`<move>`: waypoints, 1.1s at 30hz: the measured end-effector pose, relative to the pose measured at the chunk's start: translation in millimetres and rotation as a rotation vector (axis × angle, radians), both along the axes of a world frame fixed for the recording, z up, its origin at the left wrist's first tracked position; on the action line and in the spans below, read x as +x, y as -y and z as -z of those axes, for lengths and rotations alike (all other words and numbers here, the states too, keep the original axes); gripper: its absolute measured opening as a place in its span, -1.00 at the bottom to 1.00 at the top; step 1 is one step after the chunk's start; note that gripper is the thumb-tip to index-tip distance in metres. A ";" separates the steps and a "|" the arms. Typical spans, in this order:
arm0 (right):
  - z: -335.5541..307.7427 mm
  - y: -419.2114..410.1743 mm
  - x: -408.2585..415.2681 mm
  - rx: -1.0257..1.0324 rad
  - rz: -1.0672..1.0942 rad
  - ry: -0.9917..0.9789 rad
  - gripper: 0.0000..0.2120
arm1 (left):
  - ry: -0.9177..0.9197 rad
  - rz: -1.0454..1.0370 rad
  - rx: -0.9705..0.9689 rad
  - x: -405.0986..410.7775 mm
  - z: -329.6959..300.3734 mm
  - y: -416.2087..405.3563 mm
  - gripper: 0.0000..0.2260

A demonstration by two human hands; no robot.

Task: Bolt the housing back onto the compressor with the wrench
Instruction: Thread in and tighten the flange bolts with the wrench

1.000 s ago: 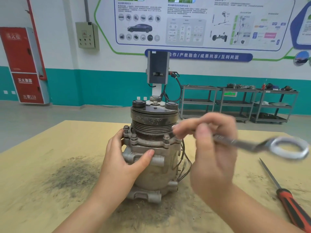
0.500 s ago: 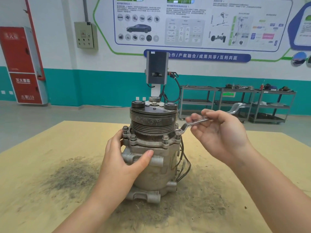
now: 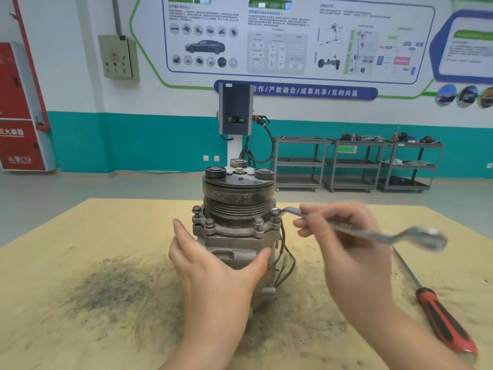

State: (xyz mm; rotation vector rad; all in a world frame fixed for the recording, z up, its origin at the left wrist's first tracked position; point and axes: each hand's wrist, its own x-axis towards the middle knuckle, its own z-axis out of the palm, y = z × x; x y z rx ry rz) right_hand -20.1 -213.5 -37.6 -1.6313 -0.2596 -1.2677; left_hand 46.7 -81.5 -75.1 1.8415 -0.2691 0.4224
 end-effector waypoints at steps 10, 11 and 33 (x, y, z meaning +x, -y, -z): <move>-1.3 -36.5 5.0 -0.117 0.252 0.190 -0.92 | -0.006 0.041 0.018 2.4 -8.3 -6.8 0.04; -4.1 -31.5 -0.9 -0.079 0.257 0.201 -0.97 | -0.003 0.028 0.074 5.1 -7.9 -9.9 -0.04; -18.7 -5.4 -12.1 0.662 -0.319 -0.222 -0.86 | 0.123 0.337 0.018 19.4 -6.4 -50.7 -0.47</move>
